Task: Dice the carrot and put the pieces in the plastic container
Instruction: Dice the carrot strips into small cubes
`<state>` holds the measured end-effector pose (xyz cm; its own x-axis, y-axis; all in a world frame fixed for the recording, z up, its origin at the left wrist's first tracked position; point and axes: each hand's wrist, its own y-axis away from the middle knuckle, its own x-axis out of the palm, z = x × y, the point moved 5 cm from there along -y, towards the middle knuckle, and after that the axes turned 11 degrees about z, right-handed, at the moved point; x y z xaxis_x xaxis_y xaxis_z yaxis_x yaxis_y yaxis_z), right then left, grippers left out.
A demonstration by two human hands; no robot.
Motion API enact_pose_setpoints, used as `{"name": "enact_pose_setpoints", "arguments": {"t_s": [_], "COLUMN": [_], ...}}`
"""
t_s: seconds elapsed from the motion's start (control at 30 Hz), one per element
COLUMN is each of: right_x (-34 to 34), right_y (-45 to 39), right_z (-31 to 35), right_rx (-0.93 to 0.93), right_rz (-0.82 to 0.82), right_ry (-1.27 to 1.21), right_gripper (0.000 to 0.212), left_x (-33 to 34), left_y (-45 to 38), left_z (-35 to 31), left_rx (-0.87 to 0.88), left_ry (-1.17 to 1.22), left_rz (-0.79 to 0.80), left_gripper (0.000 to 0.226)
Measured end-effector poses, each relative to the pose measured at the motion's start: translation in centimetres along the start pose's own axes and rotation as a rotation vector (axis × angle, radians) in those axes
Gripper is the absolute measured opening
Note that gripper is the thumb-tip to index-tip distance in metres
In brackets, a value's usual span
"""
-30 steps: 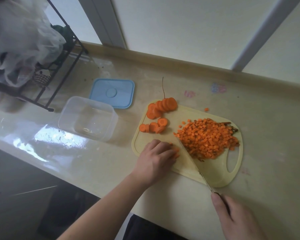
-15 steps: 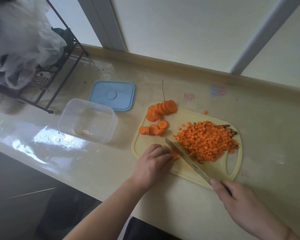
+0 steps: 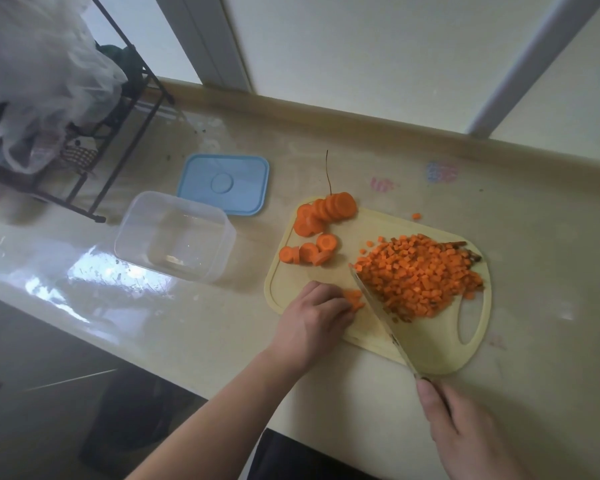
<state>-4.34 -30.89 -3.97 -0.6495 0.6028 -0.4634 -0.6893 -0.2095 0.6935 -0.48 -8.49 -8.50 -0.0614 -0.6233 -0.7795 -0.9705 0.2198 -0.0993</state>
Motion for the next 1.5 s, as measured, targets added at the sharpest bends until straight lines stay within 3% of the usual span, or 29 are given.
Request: {"name": "enact_pose_setpoints", "arguments": {"t_s": [0.4, 0.53, 0.8, 0.97, 1.0, 1.1, 1.17, 1.33, 1.37, 1.47, 1.5], "right_x": [0.9, 1.2, 1.6, 1.6, 1.6, 1.3, 1.5, 3.1, 3.1, 2.5, 2.2], "right_y": [0.7, 1.0, 1.2, 1.4, 1.5, 2.0, 2.5, 1.1, 0.3, -0.7, -0.8], "right_z": [0.5, 0.4, 0.1, -0.2, 0.0, 0.5, 0.8, 1.5, 1.7, 1.6, 1.5], "right_rx": [0.002, -0.024, -0.017, -0.051, -0.076, -0.13, -0.132, -0.127, -0.132, -0.09, -0.092], "right_rz": [-0.051, -0.038, -0.055, -0.051, -0.055, -0.145, -0.275, -0.195, -0.181, -0.156, -0.166], "right_ry": [-0.149, -0.133, -0.059, -0.051, -0.054, 0.053, 0.205, 0.323, 0.338, 0.059, 0.012], "right_gripper": [0.039, 0.04, 0.041, 0.016, 0.019, 0.072, 0.069, 0.048, 0.055, 0.101, 0.108], "left_x": [-0.8, -0.8, -0.4, -0.6, -0.6, -0.6, -0.6, -0.5, -0.5, -0.6, -0.6], "left_y": [-0.1, 0.1, -0.5, -0.7, -0.8, -0.9, -0.8, -0.6, -0.6, -0.8, -0.8], "left_z": [-0.4, -0.5, -0.1, 0.3, 0.3, 0.2, 0.1, 0.4, 0.4, 0.3, 0.2], "left_rx": [0.101, 0.171, 0.179, 0.17, 0.171, 0.174, 0.173, 0.148, 0.15, 0.161, 0.17], "left_ry": [-0.038, -0.053, -0.026, 0.003, -0.001, -0.01, -0.01, 0.037, 0.035, 0.009, 0.005], "left_rz": [-0.004, 0.02, 0.068, 0.078, 0.08, 0.072, 0.061, 0.05, 0.052, 0.065, 0.076], "left_gripper": [0.017, 0.006, 0.005, 0.006, 0.006, 0.007, 0.006, 0.009, 0.007, 0.004, 0.004]}}
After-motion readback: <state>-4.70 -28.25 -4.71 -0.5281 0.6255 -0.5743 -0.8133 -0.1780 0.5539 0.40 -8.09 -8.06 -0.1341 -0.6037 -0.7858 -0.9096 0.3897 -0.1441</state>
